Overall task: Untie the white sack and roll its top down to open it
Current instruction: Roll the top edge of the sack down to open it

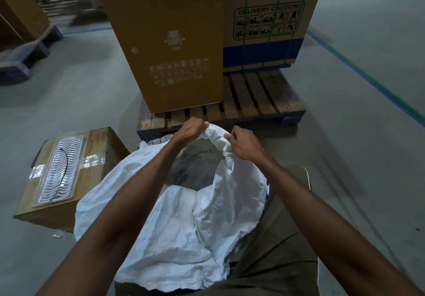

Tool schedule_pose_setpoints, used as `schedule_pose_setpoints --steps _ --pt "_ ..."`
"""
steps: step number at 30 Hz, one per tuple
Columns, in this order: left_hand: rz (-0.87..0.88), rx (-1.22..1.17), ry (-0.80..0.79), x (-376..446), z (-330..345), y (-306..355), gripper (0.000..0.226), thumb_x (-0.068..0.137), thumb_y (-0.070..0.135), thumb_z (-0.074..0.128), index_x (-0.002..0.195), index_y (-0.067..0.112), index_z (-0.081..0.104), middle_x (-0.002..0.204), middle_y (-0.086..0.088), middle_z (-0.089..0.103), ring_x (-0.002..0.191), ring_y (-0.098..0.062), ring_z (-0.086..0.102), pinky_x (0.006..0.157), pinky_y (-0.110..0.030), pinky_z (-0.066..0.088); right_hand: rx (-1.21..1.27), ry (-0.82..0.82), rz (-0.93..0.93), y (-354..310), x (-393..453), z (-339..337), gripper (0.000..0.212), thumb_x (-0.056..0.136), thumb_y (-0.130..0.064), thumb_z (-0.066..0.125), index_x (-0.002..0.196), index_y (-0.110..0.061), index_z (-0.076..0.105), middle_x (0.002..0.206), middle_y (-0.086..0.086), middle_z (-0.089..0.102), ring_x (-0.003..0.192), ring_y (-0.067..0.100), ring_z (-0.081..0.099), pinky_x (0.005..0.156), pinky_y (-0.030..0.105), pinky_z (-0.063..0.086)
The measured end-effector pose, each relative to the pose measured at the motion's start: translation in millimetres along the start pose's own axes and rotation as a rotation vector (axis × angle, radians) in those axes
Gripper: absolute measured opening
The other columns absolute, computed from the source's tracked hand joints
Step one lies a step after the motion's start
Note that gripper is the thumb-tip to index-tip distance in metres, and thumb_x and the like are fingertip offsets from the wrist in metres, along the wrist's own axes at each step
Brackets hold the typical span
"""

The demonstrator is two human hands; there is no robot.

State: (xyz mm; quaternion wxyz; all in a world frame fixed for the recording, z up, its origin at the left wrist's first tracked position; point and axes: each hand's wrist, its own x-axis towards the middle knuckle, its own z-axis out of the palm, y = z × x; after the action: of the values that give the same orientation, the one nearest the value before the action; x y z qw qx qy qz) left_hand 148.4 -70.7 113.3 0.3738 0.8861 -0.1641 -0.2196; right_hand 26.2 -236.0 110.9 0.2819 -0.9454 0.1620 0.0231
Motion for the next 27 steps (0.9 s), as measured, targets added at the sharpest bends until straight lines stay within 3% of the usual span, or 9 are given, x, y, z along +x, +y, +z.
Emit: schedule_pose_setpoints --steps 5,8,10,14,16,18,21,24,27 --pt "0.075 0.058 -0.114 -5 -4 -4 0.038 0.102 0.04 0.048 0.09 0.007 0.062 0.089 -0.015 0.058 0.082 -0.026 0.051 0.075 -0.04 0.039 0.331 0.002 0.023 4 -6 -6 0.022 0.11 -0.024 0.045 0.092 -0.015 0.056 0.096 0.006 0.062 0.076 0.011 0.053 0.065 0.027 0.042" --pt "0.223 0.331 -0.138 -16 -7 9 0.054 0.099 0.052 0.047 0.139 0.016 0.053 0.141 -0.012 0.049 0.127 -0.029 0.044 0.101 -0.047 0.04 0.558 -0.01 0.103 -6 -6 -23 0.031 0.108 -0.023 0.046 0.09 -0.011 0.067 0.089 0.006 0.066 0.08 0.016 0.059 0.069 0.03 0.047" --pt "0.357 0.28 -0.23 -26 -5 25 0.059 0.099 0.05 0.048 0.149 0.018 0.049 0.153 -0.009 0.045 0.133 -0.024 0.043 0.104 -0.044 0.038 0.762 -0.113 0.248 -8 -2 -38 0.032 0.106 -0.023 0.048 0.095 -0.007 0.073 0.096 0.014 0.073 0.087 0.026 0.067 0.083 0.039 0.056" --pt "0.308 0.176 -0.159 -34 6 48 0.047 0.105 0.041 0.048 0.128 0.004 0.065 0.132 -0.018 0.066 0.106 -0.021 0.062 0.094 -0.045 0.051 0.914 -0.281 0.306 -5 0 -56 0.053 0.099 -0.048 0.055 0.122 -0.003 0.071 0.12 0.02 0.073 0.109 0.034 0.069 0.107 0.054 0.051" --pt "0.248 0.261 -0.018 -27 6 48 0.049 0.09 0.046 0.047 0.093 0.003 0.071 0.099 -0.02 0.073 0.079 -0.026 0.064 0.074 -0.044 0.053 0.716 -0.249 0.214 -8 -2 -55 0.086 0.077 -0.084 0.057 0.128 -0.015 0.069 0.126 0.011 0.071 0.116 0.031 0.067 0.108 0.054 0.049" --pt "0.113 0.251 0.082 -18 5 44 0.038 0.077 0.045 0.048 0.069 0.009 0.058 0.081 -0.018 0.066 0.066 -0.025 0.053 0.061 -0.037 0.04 0.327 -0.164 0.143 -18 -14 -50 0.098 0.068 -0.09 0.06 0.134 -0.018 0.059 0.137 0.006 0.061 0.123 0.028 0.058 0.107 0.053 0.047" --pt "-0.016 0.076 0.09 -11 8 50 0.031 0.076 0.044 0.051 0.075 0.016 0.064 0.092 -0.012 0.068 0.083 -0.031 0.063 0.074 -0.042 0.047 -0.003 0.048 0.203 -17 -27 -28 0.077 0.083 -0.067 0.069 0.135 -0.012 0.055 0.134 0.012 0.059 0.122 0.034 0.057 0.098 0.046 0.049" --pt "-0.021 -0.127 -0.055 -15 3 46 0.034 0.092 0.028 0.054 0.099 0.0 0.073 0.098 -0.009 0.067 0.091 -0.028 0.062 0.088 -0.042 0.047 0.355 0.022 0.304 -9 -23 -20 0.049 0.091 -0.038 0.072 0.127 -0.008 0.059 0.123 0.013 0.065 0.109 0.032 0.064 0.086 0.041 0.054" --pt "0.194 0.041 -0.208 -17 -13 30 0.044 0.083 0.03 0.061 0.118 0.003 0.06 0.118 -0.011 0.059 0.101 -0.03 0.058 0.09 -0.048 0.051 0.693 -0.098 0.412 0 -17 -34 0.044 0.09 -0.026 0.068 0.125 -0.001 0.063 0.11 0.016 0.07 0.1 0.03 0.068 0.084 0.04 0.055"
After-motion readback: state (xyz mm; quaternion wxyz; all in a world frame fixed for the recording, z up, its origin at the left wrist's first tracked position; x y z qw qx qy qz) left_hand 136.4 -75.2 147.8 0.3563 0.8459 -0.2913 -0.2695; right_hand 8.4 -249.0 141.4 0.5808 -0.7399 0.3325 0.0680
